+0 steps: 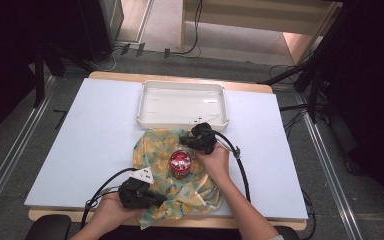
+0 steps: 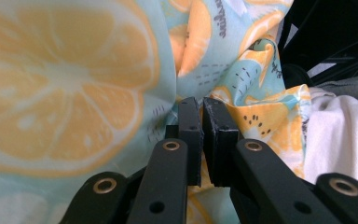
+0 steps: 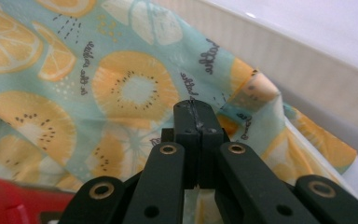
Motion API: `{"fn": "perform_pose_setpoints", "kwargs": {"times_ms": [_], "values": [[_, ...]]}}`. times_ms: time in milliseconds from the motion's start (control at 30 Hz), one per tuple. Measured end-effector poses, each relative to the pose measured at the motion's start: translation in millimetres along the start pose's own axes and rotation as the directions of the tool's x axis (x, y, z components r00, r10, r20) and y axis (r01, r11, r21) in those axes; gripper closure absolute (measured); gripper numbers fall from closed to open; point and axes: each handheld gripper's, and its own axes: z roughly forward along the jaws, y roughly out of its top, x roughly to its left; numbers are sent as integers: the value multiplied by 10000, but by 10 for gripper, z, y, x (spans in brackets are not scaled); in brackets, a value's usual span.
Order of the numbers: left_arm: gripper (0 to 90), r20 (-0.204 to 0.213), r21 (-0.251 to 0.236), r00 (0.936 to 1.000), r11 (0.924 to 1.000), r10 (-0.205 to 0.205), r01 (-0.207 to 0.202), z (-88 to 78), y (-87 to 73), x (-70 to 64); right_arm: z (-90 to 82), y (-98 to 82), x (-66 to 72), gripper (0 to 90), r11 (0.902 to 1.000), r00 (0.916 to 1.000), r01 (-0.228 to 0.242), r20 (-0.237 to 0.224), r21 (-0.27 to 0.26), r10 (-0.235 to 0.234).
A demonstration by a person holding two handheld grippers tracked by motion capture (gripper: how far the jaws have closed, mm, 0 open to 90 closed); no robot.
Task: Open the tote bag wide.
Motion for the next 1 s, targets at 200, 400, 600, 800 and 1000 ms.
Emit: {"fn": "perform_pose_setpoints", "kwargs": {"times_ms": [200, 400, 600, 800, 1000], "values": [[880, 4, 71, 10000, 10000, 2, -2, -2, -28, -1, 95, -24, -49, 900, 9999, 10000, -32, 89, 116, 31], [881, -2, 79, 10000, 10000, -45, 45, -29, -54, 0, 117, -25, -87, 900, 9997, 9986, 185, 490, -180, -176], [879, -46, -181, 10000, 9998, -64, 64, -76, -36, 4, -5, 37, -22, 900, 9999, 9999, 51, 165, -110, -49], [878, -69, -182, 10000, 9998, -71, 69, -69, -22, -10, -279, 178, 41, 900, 9967, 9996, 290, -33, -764, -293], [858, -73, -443, 10000, 9990, 15, -18, -165, 30, -39, -412, 207, 17, 900, 9973, 9998, 119, -124, -731, -128]]}}
